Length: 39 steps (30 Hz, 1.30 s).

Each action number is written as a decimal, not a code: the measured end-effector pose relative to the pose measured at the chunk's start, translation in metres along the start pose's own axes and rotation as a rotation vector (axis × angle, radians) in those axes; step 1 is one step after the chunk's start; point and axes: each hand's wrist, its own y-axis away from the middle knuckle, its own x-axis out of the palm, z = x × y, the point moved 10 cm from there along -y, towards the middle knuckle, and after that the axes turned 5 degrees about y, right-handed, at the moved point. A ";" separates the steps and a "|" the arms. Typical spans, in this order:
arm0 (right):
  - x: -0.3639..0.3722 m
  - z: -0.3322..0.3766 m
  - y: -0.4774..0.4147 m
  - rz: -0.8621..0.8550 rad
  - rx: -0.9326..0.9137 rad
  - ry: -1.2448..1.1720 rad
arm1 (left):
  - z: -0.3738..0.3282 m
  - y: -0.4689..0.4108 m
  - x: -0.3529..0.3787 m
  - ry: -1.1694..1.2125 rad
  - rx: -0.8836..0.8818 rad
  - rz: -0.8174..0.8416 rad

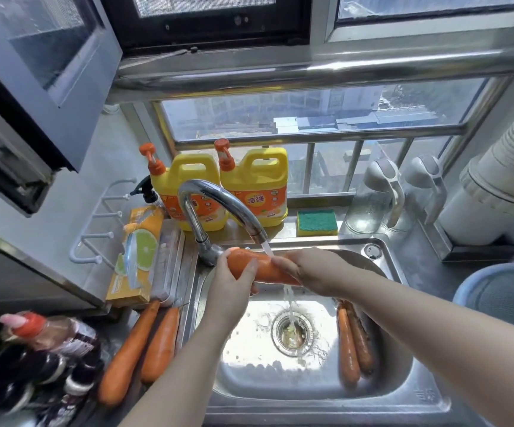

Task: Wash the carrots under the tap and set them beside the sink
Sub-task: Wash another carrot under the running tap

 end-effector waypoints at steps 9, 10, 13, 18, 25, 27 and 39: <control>-0.011 -0.002 0.000 -0.119 0.075 0.036 | 0.003 -0.004 -0.007 -0.011 0.007 -0.122; -0.012 -0.002 0.001 -0.162 0.084 0.076 | 0.005 -0.006 -0.009 -0.024 -0.006 -0.131; -0.014 0.005 0.006 -0.243 0.058 0.248 | 0.009 -0.011 -0.007 0.013 -0.077 -0.133; -0.015 0.013 0.012 -0.250 -0.076 0.361 | 0.021 -0.018 -0.002 0.109 -0.236 -0.101; -0.019 0.007 0.014 -0.264 -0.060 0.343 | 0.013 -0.017 0.015 0.152 -0.214 0.022; -0.019 0.001 0.013 -0.272 -0.017 0.274 | 0.010 -0.013 0.019 0.180 -0.184 0.061; -0.007 -0.012 -0.003 -0.080 0.124 -0.075 | 0.006 -0.007 0.014 0.167 -0.074 0.040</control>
